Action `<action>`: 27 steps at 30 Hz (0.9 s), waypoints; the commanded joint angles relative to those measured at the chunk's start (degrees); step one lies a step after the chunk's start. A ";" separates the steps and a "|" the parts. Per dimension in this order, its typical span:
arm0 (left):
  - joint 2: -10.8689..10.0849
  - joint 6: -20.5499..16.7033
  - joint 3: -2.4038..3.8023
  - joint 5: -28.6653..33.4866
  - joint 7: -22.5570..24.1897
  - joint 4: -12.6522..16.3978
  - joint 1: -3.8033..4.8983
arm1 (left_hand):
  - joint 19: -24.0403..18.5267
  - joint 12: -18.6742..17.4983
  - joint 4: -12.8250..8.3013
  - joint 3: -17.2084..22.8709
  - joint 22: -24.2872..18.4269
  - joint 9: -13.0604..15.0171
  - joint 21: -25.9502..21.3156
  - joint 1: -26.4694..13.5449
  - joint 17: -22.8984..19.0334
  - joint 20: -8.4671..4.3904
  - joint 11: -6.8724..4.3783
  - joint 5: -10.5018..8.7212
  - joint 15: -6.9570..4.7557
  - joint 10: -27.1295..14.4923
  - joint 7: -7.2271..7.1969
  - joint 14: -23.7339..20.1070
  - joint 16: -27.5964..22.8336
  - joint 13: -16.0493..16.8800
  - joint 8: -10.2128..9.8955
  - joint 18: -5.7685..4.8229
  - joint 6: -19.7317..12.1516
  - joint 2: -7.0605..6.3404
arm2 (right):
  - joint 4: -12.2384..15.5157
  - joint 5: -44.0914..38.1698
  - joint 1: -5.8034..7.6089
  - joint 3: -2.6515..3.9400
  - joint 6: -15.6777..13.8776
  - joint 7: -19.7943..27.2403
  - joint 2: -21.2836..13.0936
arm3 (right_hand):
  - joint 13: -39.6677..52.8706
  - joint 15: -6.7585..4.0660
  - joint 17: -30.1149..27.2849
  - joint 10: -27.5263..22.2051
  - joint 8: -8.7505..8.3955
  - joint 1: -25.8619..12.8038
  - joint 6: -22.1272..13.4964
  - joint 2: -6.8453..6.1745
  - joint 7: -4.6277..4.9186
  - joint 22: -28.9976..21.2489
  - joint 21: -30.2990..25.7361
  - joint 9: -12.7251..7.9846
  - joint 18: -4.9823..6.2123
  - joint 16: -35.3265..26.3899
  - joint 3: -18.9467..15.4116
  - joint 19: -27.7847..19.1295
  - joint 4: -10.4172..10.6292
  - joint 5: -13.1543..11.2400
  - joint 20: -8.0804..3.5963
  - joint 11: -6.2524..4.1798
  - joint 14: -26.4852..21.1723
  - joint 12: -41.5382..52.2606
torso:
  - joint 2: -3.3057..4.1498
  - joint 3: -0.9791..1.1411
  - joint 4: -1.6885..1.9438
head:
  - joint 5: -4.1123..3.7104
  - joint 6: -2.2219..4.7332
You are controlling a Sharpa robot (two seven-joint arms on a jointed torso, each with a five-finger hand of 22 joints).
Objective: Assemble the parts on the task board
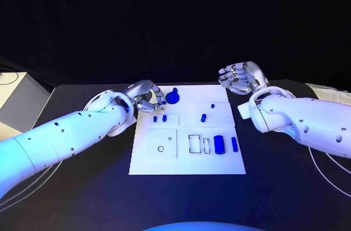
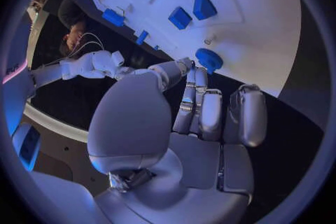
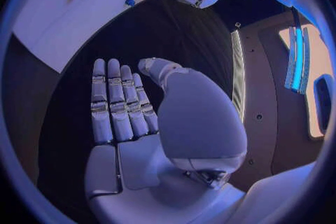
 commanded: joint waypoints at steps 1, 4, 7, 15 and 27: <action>0.03 -1.69 0.20 6.99 4.03 -0.23 -0.59 | -0.19 -0.33 0.04 0.07 4.51 0.19 -0.16 -0.67 -0.24 -0.13 0.08 0.01 0.10 0.25 0.14 -0.04 -0.03 -0.06 0.03 0.62 -0.17 -0.15 | 0.08 -0.15 -0.09 0.02 0.01 0.89 0.02 | -0.08 -0.01 -0.11 -0.02 -0.19 -0.67 0.39 -0.05 -0.12 -0.15 0.09 -0.05 0.19 -0.22 -0.02 0.41 -0.22 -0.33 0.05 -0.44 0.43 -0.31 | 0.03 0.00 -0.08 | 0.19 0.03; 0.14 -2.02 0.31 8.21 4.91 -0.55 -1.18 | -0.22 -0.34 0.05 0.06 4.48 0.19 -0.19 -0.69 -0.30 -0.12 0.09 0.01 0.12 0.23 0.14 -0.07 -0.04 -0.07 0.02 0.62 -0.20 -0.15 | 0.06 -0.14 -0.15 0.02 0.02 0.89 0.04 | -0.08 -0.01 -0.11 -0.02 -0.19 -0.67 0.39 -0.05 -0.12 -0.15 0.09 -0.05 0.19 -0.22 -0.02 0.41 -0.22 -0.33 0.05 -0.44 0.43 -0.31 | 0.05 0.01 -0.17 | 0.20 0.15; 0.33 -2.34 0.38 9.00 5.52 -1.00 -1.59 | -0.16 -0.36 0.04 0.06 4.56 0.19 -0.12 -0.69 -0.29 -0.12 0.09 0.02 0.13 0.21 0.14 -0.07 -0.05 -0.07 0.00 0.60 -0.23 -0.13 | 0.07 -0.13 -0.21 0.02 0.03 0.89 0.04 | -0.08 -0.01 -0.11 -0.02 -0.19 -0.67 0.39 -0.05 -0.12 -0.15 0.09 -0.05 0.19 -0.22 -0.02 0.41 -0.22 -0.33 0.05 -0.44 0.43 -0.31 | 0.09 0.02 -0.23 | 0.26 0.15; 0.81 -3.05 0.46 10.19 6.75 -2.61 -2.64 | -0.10 -0.42 -0.04 -0.04 4.65 0.18 -0.05 -0.72 -0.20 -0.09 0.14 0.01 0.17 0.12 0.15 -0.06 -0.07 -0.07 -0.06 0.57 -0.38 -0.21 | 0.10 -0.13 -0.32 0.02 0.03 0.89 0.04 | -0.08 -0.01 -0.11 -0.02 -0.19 -0.67 0.39 -0.05 -0.12 -0.15 0.09 -0.05 0.19 -0.22 -0.02 0.41 -0.22 -0.33 0.05 -0.44 0.43 -0.31 | 0.15 0.07 -0.10 | 0.10 0.07; 1.26 -1.96 0.46 10.23 6.96 -4.14 -3.21 | 0.00 -0.44 -0.11 -0.19 4.79 0.18 0.07 -0.76 -0.04 -0.06 0.19 -0.02 0.21 0.07 0.18 0.00 -0.07 -0.06 -0.07 0.53 -0.45 -0.26 | 0.10 -0.13 -0.37 0.02 0.03 0.89 0.07 | -0.08 -0.01 -0.11 -0.02 -0.19 -0.67 0.39 -0.05 -0.12 -0.15 0.09 -0.05 0.19 -0.22 -0.02 0.41 -0.22 -0.33 0.05 -0.44 0.43 -0.31 | 0.09 0.16 -0.14 | 0.07 -0.20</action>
